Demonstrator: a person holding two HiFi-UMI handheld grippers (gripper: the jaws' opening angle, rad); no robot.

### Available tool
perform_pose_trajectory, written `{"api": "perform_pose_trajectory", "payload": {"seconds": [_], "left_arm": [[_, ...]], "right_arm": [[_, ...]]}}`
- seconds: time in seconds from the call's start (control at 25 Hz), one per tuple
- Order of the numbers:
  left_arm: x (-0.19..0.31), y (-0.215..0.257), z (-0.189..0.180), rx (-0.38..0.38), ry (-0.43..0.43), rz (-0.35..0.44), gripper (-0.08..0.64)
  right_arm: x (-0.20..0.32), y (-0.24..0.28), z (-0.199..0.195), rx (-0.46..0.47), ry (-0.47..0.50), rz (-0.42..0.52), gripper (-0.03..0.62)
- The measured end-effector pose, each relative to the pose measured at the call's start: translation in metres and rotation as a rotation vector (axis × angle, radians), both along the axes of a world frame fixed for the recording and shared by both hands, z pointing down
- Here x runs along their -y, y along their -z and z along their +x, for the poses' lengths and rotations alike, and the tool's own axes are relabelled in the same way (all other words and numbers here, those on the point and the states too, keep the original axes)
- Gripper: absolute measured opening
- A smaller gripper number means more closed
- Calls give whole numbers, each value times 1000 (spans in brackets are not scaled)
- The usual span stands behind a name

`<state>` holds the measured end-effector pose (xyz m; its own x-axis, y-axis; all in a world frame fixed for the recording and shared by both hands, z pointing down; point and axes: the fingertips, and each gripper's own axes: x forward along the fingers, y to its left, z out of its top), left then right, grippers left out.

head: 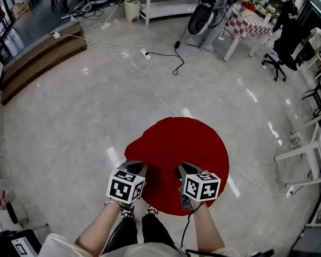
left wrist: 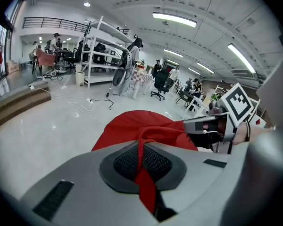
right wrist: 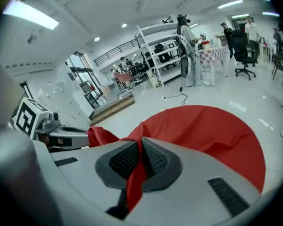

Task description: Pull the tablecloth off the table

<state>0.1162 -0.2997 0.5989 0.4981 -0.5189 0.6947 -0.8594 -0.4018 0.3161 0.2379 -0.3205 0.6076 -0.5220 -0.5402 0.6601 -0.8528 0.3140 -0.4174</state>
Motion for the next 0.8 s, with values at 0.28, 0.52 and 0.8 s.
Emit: {"api": "perform_pose_trajectory", "payload": {"seconds": [0.28,0.52,0.8], "left_arm": [[-28,12,10,-73,-38,-36,17],[-22,23,10,-15,-26,-9,17],[-10,50,4,-33,20,46,17]], "right_arm": [[-18,39,11,184,-248,-18,26],[-25,56,21,93,-294,7,26],[-22,77,17,56,-324,54,26]]}}
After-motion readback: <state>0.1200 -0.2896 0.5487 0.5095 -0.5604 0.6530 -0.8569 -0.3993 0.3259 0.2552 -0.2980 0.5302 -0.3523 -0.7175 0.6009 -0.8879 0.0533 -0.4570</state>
